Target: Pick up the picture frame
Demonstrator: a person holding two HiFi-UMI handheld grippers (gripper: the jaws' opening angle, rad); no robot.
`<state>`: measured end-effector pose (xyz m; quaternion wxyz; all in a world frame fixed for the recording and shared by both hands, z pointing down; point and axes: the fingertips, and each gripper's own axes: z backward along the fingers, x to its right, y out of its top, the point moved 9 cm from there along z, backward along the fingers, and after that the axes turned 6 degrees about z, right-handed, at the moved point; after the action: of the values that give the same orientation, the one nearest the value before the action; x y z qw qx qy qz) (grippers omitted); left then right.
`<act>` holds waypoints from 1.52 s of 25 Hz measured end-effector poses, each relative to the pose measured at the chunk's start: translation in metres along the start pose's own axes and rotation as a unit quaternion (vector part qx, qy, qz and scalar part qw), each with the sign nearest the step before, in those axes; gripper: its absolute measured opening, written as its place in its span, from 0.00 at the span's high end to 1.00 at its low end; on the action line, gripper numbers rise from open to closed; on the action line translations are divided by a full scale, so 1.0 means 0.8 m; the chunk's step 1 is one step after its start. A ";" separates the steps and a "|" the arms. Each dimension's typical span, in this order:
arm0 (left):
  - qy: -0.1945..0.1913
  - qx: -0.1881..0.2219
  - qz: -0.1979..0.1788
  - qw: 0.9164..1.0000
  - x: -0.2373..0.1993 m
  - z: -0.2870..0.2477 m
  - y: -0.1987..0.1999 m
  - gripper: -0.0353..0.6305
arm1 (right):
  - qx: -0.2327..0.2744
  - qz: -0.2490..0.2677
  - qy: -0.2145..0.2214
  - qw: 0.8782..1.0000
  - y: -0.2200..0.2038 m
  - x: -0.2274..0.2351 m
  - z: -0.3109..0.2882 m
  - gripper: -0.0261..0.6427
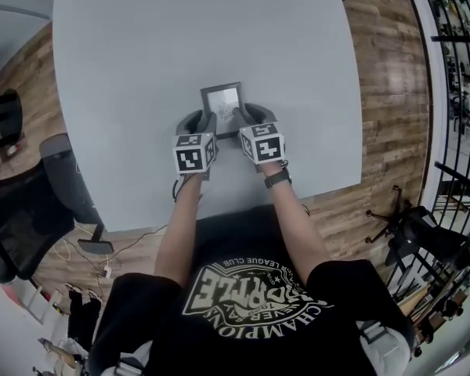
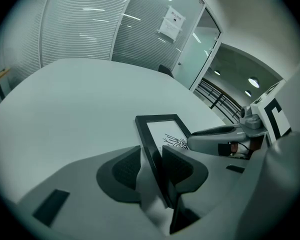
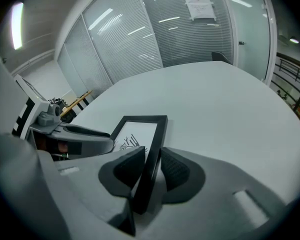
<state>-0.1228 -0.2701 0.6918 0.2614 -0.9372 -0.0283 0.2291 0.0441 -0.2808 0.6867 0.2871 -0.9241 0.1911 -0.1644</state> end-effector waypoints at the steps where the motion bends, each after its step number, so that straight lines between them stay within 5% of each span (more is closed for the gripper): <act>1: 0.001 -0.001 -0.001 1.000 0.001 0.000 0.000 0.74 | 0.000 0.000 -0.001 1.000 0.000 0.000 0.000 0.82; 16: 0.004 -0.009 0.049 0.999 0.018 0.014 -0.013 0.82 | -0.014 -0.017 -0.050 0.998 -0.008 -0.018 0.027 0.84; 38: -0.013 0.139 -0.030 0.990 0.081 0.188 -0.001 0.83 | 0.159 0.009 -0.062 0.985 0.017 -0.097 0.179 0.85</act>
<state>-0.1316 -0.1862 0.5513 0.3952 -0.8877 -0.0276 0.2347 0.0321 -0.1894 0.5520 0.4431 -0.8734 0.1527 -0.1323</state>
